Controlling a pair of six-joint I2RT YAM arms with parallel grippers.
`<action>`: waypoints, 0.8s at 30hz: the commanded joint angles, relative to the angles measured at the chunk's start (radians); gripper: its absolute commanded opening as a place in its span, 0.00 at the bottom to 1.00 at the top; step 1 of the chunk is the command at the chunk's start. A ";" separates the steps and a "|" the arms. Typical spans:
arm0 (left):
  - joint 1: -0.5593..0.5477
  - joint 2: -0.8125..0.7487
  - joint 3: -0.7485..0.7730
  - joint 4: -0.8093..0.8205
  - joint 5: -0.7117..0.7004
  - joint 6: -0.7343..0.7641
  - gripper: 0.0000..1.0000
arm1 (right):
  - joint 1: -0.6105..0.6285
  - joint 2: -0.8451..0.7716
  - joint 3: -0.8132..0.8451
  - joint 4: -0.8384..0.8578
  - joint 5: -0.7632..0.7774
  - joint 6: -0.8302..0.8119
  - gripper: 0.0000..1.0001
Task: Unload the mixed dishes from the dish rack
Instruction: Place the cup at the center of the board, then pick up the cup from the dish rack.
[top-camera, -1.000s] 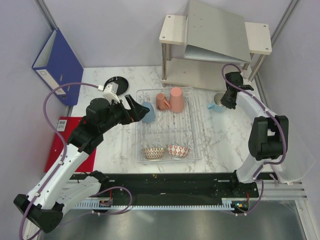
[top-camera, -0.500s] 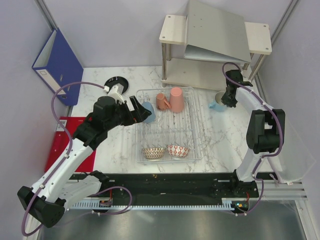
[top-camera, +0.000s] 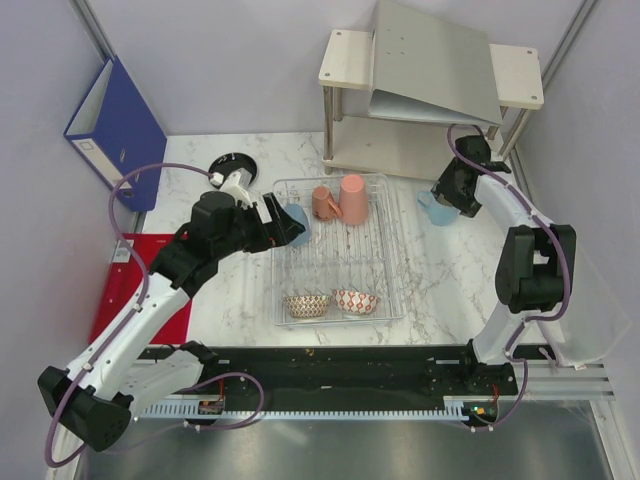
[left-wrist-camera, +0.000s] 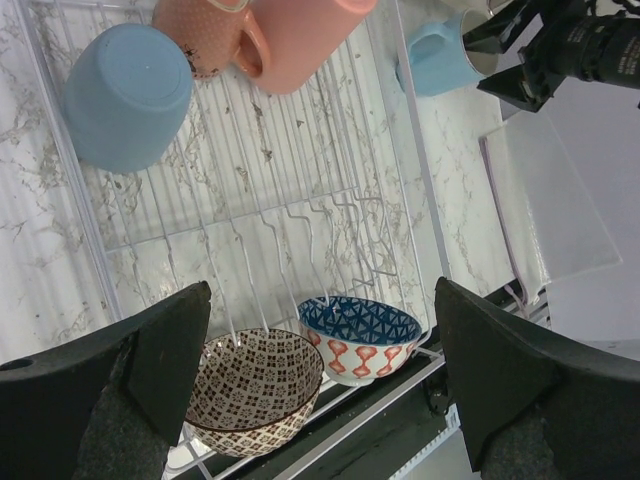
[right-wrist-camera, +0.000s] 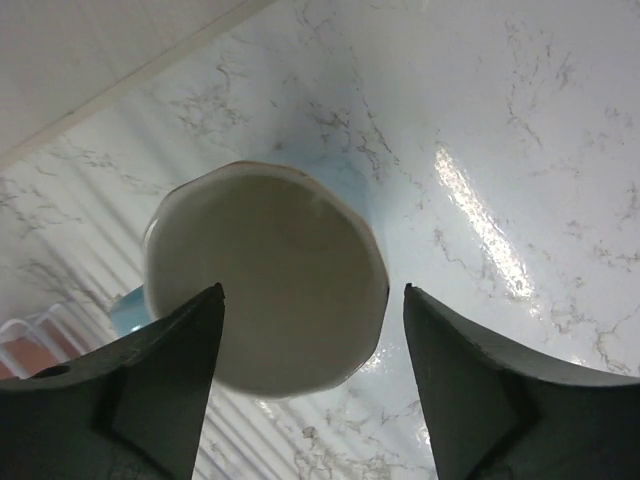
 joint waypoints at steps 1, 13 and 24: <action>-0.001 0.010 0.006 0.012 0.021 0.023 0.99 | 0.001 -0.107 0.033 0.025 -0.055 0.007 0.86; -0.001 0.060 0.038 0.013 -0.021 0.056 0.99 | 0.060 -0.359 -0.039 0.036 -0.104 0.021 0.98; -0.009 0.258 0.119 0.047 -0.087 0.102 0.99 | 0.324 -0.776 -0.455 0.396 -0.126 -0.039 0.98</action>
